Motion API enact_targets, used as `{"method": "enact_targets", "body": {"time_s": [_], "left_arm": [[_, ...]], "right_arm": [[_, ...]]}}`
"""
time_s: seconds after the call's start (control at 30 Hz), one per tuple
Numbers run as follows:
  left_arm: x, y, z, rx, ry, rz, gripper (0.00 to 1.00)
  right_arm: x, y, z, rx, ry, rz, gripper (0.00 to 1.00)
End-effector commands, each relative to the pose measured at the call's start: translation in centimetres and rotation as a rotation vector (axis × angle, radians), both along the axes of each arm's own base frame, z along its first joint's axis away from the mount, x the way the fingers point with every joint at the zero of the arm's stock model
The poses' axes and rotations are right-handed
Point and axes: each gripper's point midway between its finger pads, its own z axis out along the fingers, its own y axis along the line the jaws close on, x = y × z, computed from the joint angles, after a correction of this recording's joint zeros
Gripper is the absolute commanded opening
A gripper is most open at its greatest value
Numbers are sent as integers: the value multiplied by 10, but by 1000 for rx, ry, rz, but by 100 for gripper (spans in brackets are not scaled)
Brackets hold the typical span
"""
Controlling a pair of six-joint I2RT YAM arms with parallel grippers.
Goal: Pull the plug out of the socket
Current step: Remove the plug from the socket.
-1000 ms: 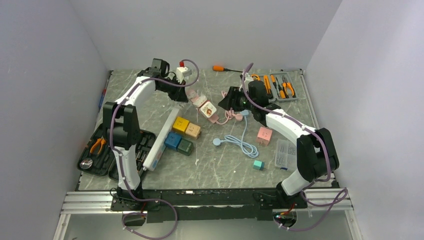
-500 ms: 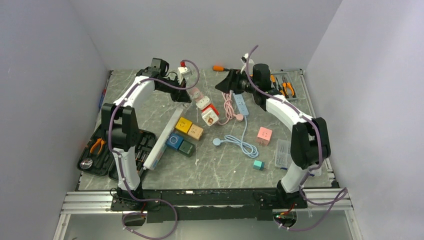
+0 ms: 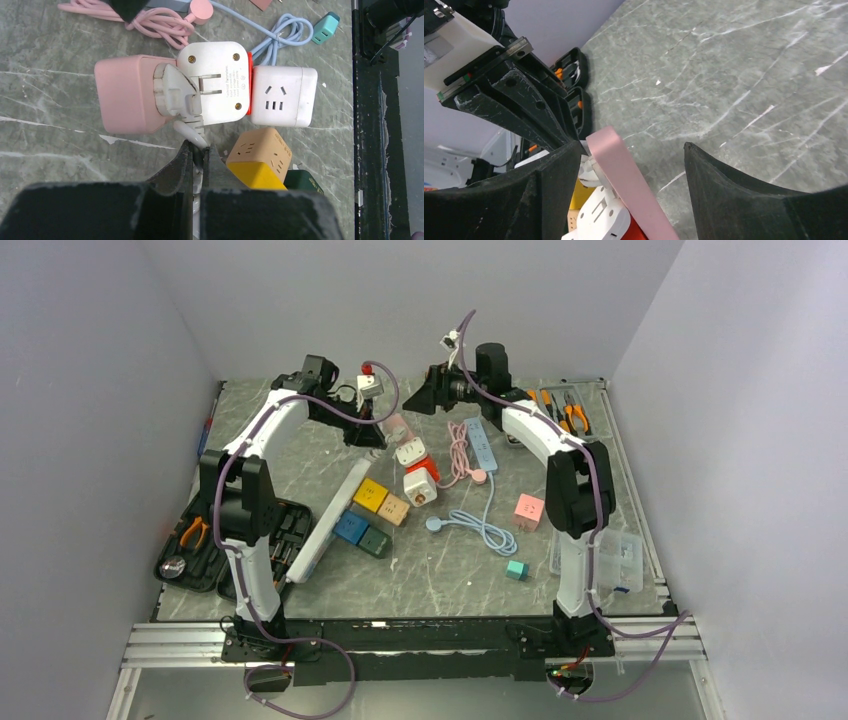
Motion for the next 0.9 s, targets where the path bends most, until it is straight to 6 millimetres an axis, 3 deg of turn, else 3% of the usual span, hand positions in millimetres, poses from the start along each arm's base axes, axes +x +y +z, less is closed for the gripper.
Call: {"method": "enact_targets", "body": {"time_s": [0.0, 0.17, 0.47, 0.57, 0.67, 0.87], "left_arm": [[-9, -14, 62, -154, -103, -77, 0], [-6, -15, 64, -158, -103, -69, 0], [-6, -16, 63, -156, -97, -64, 0], [-7, -15, 63, -156, -97, -66, 0], [-8, -15, 61, -156, -92, -68, 0], [-8, -16, 54, -150, -79, -71, 0]], "right_arm": [[-16, 22, 12, 3, -75, 156, 77], [-35, 43, -11, -51, -62, 224, 77], [-43, 54, -18, -31, -54, 247, 71], [-43, 60, -23, -40, -43, 263, 60], [-44, 61, -27, -42, -30, 269, 41], [-47, 59, -27, -44, -33, 270, 15]]}}
